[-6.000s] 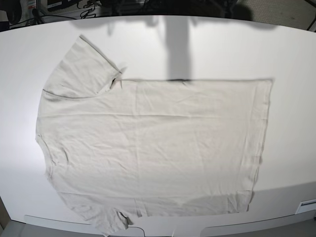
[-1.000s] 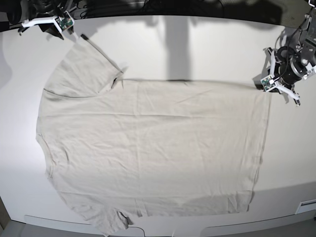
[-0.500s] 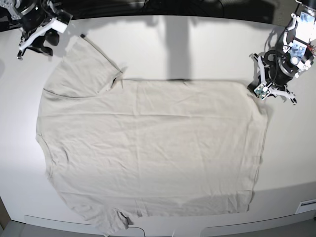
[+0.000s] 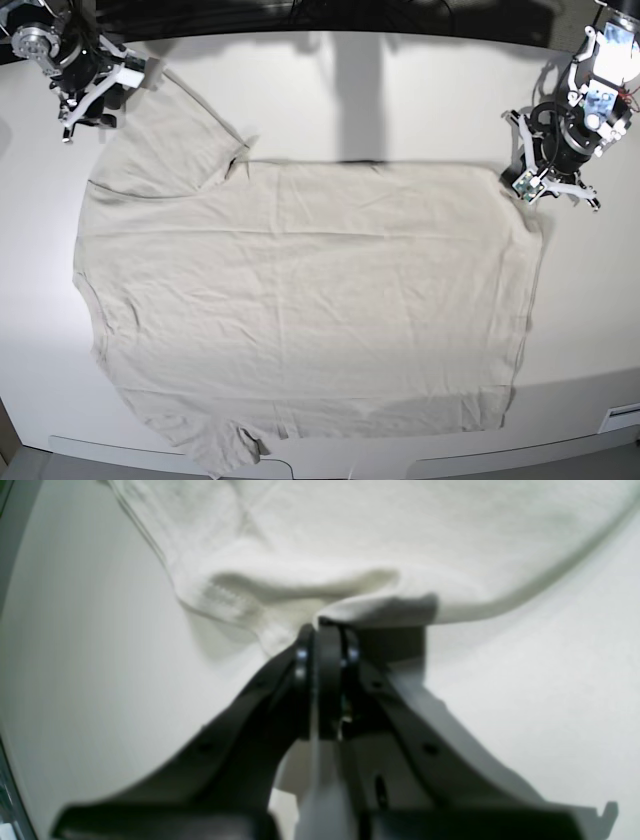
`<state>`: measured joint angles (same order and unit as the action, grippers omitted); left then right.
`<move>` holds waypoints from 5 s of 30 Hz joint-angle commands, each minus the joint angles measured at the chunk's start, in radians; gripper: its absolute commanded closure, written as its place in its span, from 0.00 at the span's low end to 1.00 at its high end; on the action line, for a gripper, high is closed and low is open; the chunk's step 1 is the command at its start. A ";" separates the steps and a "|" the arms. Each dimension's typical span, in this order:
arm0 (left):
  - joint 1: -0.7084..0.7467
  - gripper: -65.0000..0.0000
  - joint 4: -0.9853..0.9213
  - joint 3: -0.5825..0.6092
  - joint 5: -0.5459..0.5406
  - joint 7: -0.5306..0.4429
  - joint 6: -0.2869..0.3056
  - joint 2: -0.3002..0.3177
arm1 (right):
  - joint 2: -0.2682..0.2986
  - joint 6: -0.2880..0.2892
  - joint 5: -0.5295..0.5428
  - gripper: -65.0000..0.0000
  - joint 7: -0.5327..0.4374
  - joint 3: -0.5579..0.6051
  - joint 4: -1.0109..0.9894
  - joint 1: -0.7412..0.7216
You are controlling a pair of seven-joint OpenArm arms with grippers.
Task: Fold the T-shirt properly
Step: 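Grasp the shoulder corners with the left and right grippers, then lift the shoulders and pull the shirt toward the robot, then lower the shoulder edge onto the shirt body and release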
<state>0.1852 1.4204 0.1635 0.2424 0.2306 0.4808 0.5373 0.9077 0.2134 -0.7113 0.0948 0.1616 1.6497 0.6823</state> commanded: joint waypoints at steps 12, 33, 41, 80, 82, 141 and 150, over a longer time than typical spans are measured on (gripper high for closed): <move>0.011 1.00 -0.007 0.004 0.017 0.068 0.031 0.009 | 0.012 0.000 0.003 0.63 0.062 0.210 -0.156 -0.221; 0.014 1.00 -0.007 0.004 0.014 0.068 0.031 0.011 | -0.007 0.101 0.272 1.00 0.085 0.300 -0.203 -0.315; 0.017 1.00 -0.007 0.004 -0.156 0.071 0.031 0.036 | -0.004 0.037 0.445 1.00 0.085 0.290 -0.203 -0.309; 0.669 1.00 0.496 -0.406 -0.294 0.093 -0.179 -0.009 | -0.197 -0.019 0.581 1.00 -0.147 -0.369 0.102 0.397; 0.698 1.00 0.522 -0.437 -0.294 0.093 -0.167 -0.031 | -0.207 -0.019 0.581 1.00 -0.147 -0.389 0.128 0.429; 0.035 1.00 0.008 -0.421 -0.178 -0.102 0.061 -0.060 | -0.235 -0.003 0.742 1.00 -0.069 -0.068 -0.131 -0.361; -0.073 1.00 -0.118 -0.422 -0.178 -0.101 0.061 -0.058 | -0.250 0.020 0.750 1.00 -0.071 -0.034 -0.246 -0.474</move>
<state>0.1261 1.2896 -0.2493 0.0711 0.1555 0.5526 0.4572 0.6407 0.2447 0.0334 0.0425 0.1356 1.3918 0.2184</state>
